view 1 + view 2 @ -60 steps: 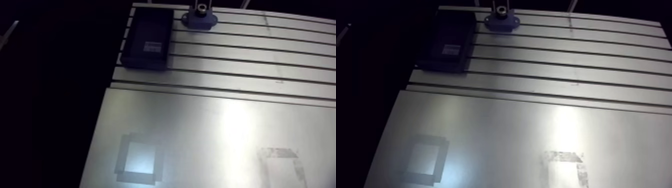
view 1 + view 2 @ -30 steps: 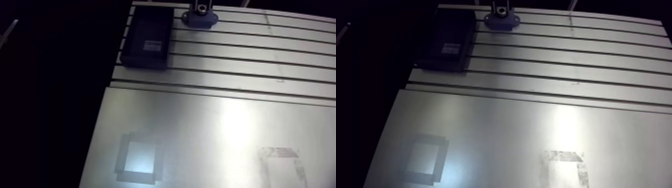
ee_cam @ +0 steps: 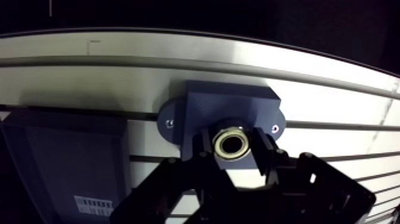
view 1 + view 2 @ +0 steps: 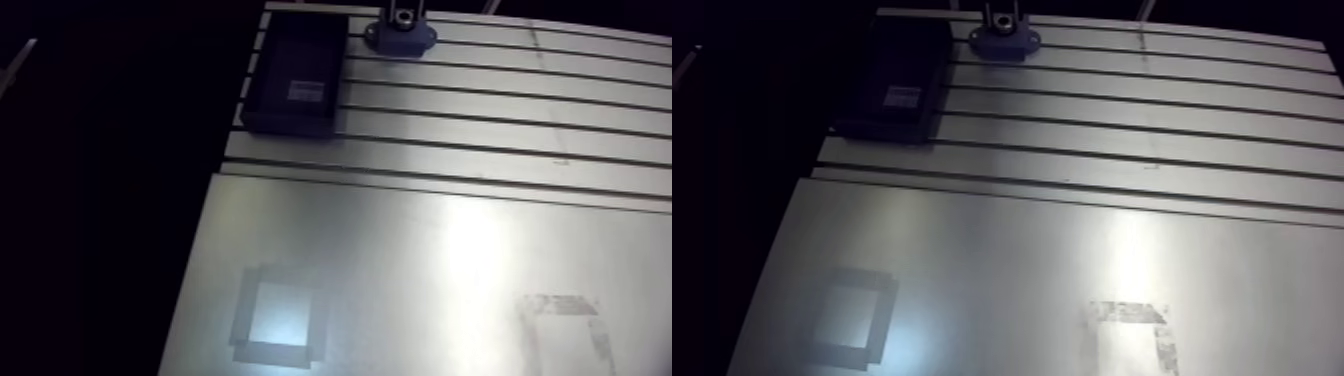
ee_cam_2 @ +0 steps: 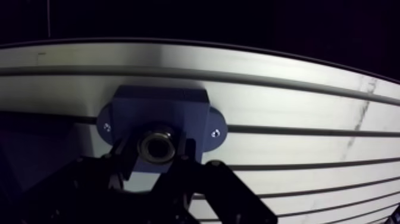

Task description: Pick up the bearing and press it into the housing until flush.

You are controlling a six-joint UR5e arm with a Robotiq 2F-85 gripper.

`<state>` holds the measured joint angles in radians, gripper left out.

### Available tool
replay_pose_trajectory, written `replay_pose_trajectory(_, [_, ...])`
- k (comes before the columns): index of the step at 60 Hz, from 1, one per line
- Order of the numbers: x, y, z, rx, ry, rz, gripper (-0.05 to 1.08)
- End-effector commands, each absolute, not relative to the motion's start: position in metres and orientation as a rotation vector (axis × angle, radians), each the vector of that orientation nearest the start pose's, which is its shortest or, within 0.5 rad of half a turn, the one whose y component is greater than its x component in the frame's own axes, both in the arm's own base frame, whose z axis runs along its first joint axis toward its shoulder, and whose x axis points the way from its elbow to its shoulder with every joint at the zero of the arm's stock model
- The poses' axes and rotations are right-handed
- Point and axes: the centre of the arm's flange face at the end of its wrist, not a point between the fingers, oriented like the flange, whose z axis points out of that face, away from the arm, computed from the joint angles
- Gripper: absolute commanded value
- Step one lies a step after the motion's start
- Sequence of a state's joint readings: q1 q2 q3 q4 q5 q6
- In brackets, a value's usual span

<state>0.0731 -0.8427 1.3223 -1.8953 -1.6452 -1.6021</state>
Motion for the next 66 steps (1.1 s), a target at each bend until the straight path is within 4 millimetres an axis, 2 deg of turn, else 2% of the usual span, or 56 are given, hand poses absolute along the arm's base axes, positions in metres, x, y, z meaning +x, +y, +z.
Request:
replay_pose_trajectory(1, [-0.7016, -0.1780, 0.1836, -0.165, 2.978, 0.116, 0.69])
replay_pose_trajectory(66, [-0.7021, -0.1779, 0.1843, -0.166, 2.979, 0.118, 0.69])
